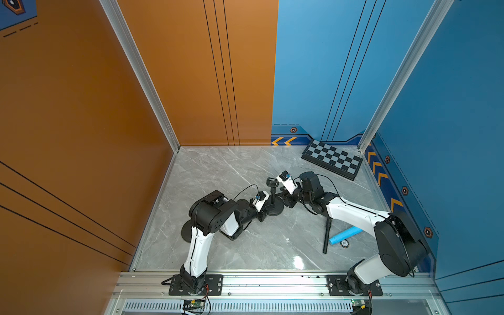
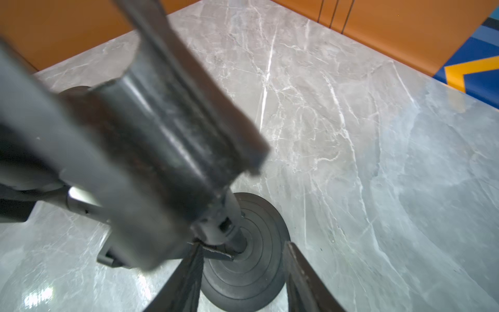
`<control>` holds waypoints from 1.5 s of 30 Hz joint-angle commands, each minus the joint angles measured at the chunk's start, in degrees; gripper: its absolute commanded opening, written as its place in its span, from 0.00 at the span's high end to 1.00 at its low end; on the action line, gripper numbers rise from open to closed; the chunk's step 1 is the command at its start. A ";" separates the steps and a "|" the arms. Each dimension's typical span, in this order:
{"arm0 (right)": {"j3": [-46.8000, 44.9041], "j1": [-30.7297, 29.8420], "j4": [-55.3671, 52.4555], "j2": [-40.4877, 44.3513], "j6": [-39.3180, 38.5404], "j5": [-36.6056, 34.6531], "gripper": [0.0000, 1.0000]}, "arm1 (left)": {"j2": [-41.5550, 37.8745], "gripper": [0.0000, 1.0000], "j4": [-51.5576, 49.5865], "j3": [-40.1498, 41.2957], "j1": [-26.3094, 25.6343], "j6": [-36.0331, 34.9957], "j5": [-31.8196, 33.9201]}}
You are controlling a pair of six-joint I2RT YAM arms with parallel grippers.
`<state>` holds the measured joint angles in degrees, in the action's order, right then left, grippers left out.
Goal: Assemble a microphone stand
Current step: Hold the microphone stand pole at the microphone stand base, then screw the microphone stand pole into the microphone stand base.
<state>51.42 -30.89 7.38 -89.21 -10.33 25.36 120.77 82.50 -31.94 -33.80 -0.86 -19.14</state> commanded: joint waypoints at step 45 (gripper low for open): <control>-7.06 -10.23 15.96 1.19 10.14 -20.12 0.59 | 1.13 0.58 -2.96 -0.58 -0.12 -1.58 -1.17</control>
<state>44.10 -44.36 29.28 -89.36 2.37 -7.20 120.88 81.91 -32.38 -33.67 -1.52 -19.70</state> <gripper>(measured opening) 0.368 0.417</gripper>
